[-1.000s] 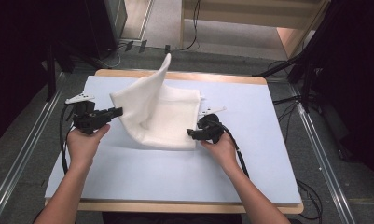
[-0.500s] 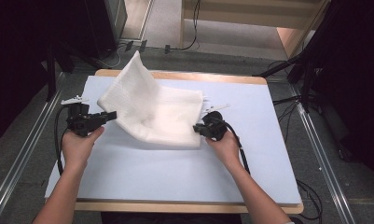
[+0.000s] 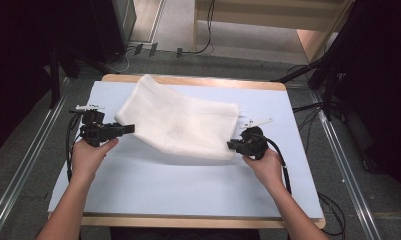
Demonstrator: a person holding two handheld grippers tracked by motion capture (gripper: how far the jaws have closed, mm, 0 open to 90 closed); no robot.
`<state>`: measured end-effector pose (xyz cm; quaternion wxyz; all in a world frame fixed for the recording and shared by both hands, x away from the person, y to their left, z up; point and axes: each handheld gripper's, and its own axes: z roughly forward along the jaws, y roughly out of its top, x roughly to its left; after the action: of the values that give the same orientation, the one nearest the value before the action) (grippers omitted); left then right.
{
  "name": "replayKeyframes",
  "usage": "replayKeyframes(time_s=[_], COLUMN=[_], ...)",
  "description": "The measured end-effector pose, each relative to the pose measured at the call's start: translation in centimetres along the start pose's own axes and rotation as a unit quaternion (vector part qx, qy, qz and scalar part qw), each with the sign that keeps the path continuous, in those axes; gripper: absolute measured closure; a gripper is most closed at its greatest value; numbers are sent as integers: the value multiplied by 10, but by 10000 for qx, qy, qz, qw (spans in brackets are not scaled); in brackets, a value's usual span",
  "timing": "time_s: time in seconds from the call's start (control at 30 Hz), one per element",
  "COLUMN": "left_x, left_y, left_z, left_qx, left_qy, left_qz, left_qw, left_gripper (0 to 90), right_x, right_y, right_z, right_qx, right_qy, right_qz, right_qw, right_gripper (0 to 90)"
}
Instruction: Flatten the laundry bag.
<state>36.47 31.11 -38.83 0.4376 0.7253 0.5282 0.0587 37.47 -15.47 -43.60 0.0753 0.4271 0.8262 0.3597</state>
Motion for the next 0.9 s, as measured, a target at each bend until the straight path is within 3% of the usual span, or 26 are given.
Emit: replayKeyframes(time_s=[0.1, 0.17, 0.27, 0.37, 0.43, 0.6, 0.67, 0.9], left_x=[-1, -1, 3, 9, 12, 17, 23, 36], left_y=[0, -2, -3, -4, -2, 8, 17, 37], left_z=[-2, -6, -13, -16, -14, 4, 19, 44], left_qx=[168, 228, 210, 182, 163, 321, 482, 523], left_qy=[-152, -150, -40, -14, -17, 16, 121, 267], left_qz=[64, 129, 180, 101, 53, 78, 97, 105], left_qw=[9997, 9995, 9996, 9998, 9999, 9995, 9987, 9982], left_gripper=[439, 420, 424, 424, 424, 412, 408, 396], right_x=[-3, -7, -15, -26, -29, -38, -50, -83], right_y=[-7, -10, -13, -14, -12, -4, 5, 21], right_z=[-5, -9, -13, -14, -15, -18, -15, 2], right_qx=[116, 122, 156, 125, 21, -318, -432, -519], right_qy=[-68, -207, -348, -114, -83, -74, -153, -256], right_qz=[-25, -95, -9, 207, 217, 375, 472, 847], right_qw=[9999, 9997, 9993, 9996, 9997, 9988, 9978, 9947], right_gripper=[815, 810, 800, 652, 570, 509, 492, 462])
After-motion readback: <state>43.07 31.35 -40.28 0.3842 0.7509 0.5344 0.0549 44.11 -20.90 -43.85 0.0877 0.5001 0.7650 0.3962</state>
